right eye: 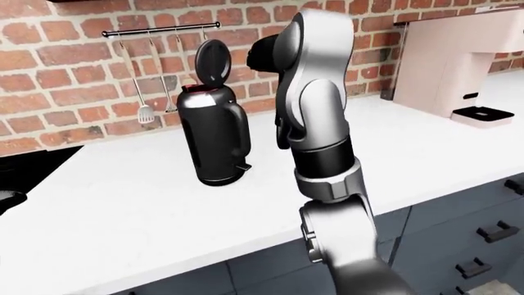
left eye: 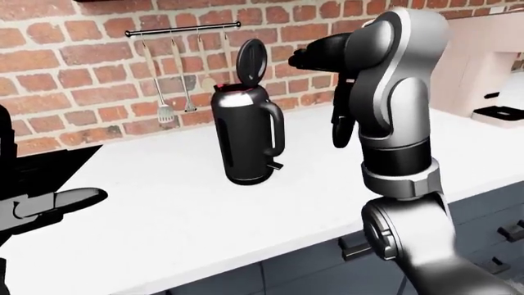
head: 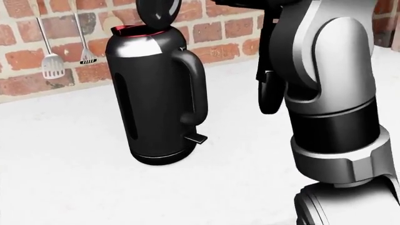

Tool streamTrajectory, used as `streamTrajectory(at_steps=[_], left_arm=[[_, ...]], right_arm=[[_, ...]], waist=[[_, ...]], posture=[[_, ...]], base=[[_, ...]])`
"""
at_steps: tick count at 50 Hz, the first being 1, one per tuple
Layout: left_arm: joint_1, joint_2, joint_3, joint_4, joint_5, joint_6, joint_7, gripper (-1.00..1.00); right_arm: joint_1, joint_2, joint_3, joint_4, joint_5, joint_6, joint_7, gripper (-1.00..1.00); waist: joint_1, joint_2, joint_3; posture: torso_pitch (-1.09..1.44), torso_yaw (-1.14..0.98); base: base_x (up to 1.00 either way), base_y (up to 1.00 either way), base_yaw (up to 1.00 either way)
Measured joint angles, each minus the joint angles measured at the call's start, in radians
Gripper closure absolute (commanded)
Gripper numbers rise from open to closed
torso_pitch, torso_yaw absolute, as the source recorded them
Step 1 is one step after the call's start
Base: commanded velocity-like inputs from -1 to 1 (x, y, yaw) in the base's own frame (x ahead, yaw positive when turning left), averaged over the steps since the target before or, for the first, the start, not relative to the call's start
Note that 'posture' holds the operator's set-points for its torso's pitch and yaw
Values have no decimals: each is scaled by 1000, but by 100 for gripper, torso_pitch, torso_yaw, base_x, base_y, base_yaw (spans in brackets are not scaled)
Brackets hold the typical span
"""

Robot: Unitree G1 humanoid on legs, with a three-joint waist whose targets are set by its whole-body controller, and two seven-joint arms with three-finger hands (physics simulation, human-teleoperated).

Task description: Close the lid of the electric kettle.

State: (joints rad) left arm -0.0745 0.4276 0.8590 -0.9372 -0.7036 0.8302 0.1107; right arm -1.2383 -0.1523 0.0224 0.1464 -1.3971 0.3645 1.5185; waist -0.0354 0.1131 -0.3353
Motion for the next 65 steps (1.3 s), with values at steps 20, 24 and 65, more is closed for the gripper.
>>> streamTrajectory(at_steps=[20,24,65], left_arm=[[4,1,11,-6,-11,3,1,-100],[5,1,10,-1,-11,-1,-1,-100],[11,4,12,0,-26,-6,8,-100]], right_arm=[[-52,68,28,141,13,19,-72,-100],[-73,73,28,191,20,18,-94,-100],[-251,130,55,547,101,33,-268,-100]], waist=[[6,3,0],[6,3,-1],[6,15,-2]], posture=[[-59,0],[-59,0],[-59,0]], base=[[0,0,0],[0,0,0],[0,0,0]])
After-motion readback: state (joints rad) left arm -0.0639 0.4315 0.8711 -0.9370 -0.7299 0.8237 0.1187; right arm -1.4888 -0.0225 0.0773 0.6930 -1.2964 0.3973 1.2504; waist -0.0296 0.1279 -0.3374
